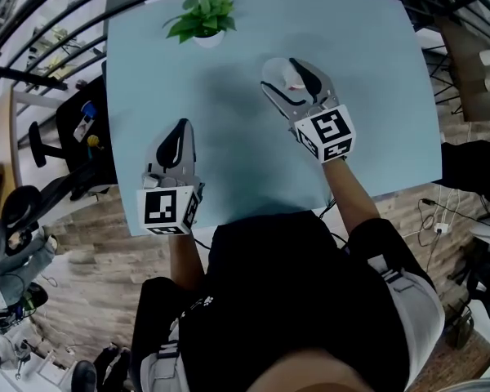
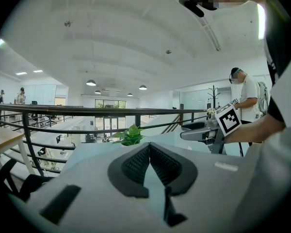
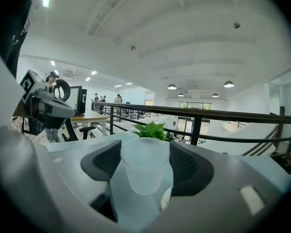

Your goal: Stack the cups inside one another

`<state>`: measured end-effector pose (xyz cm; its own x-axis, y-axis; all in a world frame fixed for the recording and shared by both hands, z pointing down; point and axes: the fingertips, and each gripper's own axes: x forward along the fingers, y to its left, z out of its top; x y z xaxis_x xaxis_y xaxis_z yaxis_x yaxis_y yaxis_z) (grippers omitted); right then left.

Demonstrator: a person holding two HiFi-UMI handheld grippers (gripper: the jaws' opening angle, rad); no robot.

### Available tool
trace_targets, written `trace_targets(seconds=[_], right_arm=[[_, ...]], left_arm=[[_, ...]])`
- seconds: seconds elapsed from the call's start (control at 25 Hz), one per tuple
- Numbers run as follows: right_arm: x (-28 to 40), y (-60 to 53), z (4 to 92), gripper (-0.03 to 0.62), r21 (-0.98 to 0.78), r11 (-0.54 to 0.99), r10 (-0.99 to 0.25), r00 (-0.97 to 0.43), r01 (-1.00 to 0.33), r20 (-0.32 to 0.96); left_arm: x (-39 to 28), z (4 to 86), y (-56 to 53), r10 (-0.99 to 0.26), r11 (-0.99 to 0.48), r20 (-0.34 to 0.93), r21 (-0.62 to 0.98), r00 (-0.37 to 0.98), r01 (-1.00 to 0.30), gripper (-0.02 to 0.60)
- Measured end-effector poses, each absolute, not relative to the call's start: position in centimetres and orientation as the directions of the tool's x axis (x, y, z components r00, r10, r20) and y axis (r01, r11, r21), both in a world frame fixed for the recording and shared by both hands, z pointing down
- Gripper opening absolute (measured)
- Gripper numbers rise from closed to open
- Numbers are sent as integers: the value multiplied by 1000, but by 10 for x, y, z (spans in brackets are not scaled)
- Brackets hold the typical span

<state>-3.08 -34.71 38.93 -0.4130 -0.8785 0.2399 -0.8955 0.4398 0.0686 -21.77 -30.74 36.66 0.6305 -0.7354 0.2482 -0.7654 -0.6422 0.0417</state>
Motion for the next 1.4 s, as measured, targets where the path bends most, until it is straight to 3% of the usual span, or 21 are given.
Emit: trace_targets(seconds=[0.6, 1.4], right_arm=[[37, -366, 402, 320, 53, 361, -909, -339, -931, 243], [48, -367, 463, 321, 39, 361, -876, -325, -932, 356]], left_arm=[[-189, 374, -313, -741, -628, 282, 30, 610, -777, -5], [-180, 380, -317, -734, -630, 321, 9, 599, -777, -5]])
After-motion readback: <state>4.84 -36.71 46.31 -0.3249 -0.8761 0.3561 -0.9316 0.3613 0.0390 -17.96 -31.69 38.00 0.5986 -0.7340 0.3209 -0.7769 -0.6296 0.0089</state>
